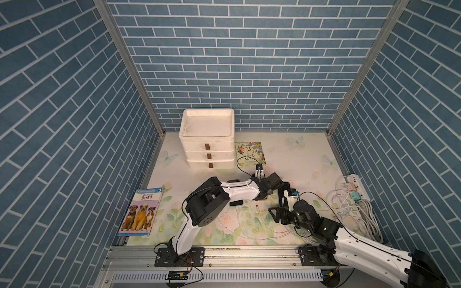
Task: Unplug the charging cable from the phone
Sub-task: Place the phone at the center of the board.
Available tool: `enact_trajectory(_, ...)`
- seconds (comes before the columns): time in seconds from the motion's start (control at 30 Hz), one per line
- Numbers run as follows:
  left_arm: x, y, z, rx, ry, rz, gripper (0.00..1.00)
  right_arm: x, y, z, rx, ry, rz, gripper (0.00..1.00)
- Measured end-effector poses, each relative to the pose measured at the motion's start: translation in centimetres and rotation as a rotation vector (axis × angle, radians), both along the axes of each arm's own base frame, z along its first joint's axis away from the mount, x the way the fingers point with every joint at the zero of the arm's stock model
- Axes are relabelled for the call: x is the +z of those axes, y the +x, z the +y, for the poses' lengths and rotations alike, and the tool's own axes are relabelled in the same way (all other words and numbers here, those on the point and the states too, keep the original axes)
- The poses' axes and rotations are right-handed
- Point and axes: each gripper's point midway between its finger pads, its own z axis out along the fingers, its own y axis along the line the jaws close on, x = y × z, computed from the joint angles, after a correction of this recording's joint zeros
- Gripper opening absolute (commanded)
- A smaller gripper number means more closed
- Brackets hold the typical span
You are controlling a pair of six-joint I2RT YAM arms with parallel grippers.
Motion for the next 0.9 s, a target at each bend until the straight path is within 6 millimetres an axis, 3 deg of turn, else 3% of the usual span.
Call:
enact_trajectory(0.33,-1.0,-1.8,0.6,-0.030,0.034,0.043,0.00,2.8,1.2,0.1,-0.041,0.035,-0.066,0.88)
enact_trajectory(0.63,-0.9,-3.2,0.7,-0.016,-0.002,0.057,0.00,3.4,1.6,0.2,-0.050,0.033,-0.074,0.88)
enact_trajectory(0.67,-0.9,-3.3,0.6,-0.013,-0.007,0.059,0.10,3.4,1.6,0.2,-0.051,0.033,-0.075,0.88)
enact_trajectory(0.7,-0.9,-3.4,0.6,-0.011,-0.009,0.059,0.30,3.4,1.6,0.2,-0.051,0.033,-0.075,0.89)
enact_trajectory(0.77,-0.9,-3.4,0.5,-0.004,-0.015,0.059,0.89,3.4,1.5,0.2,-0.051,0.033,-0.075,0.89)
enact_trajectory(0.8,-0.9,-3.4,0.5,-0.001,-0.016,0.058,0.98,3.5,1.5,0.2,-0.051,0.033,-0.075,0.89)
enact_trajectory(0.9,-0.5,-3.4,0.2,0.006,-0.044,0.059,1.00,3.6,1.5,0.1,-0.052,0.030,-0.075,0.92)
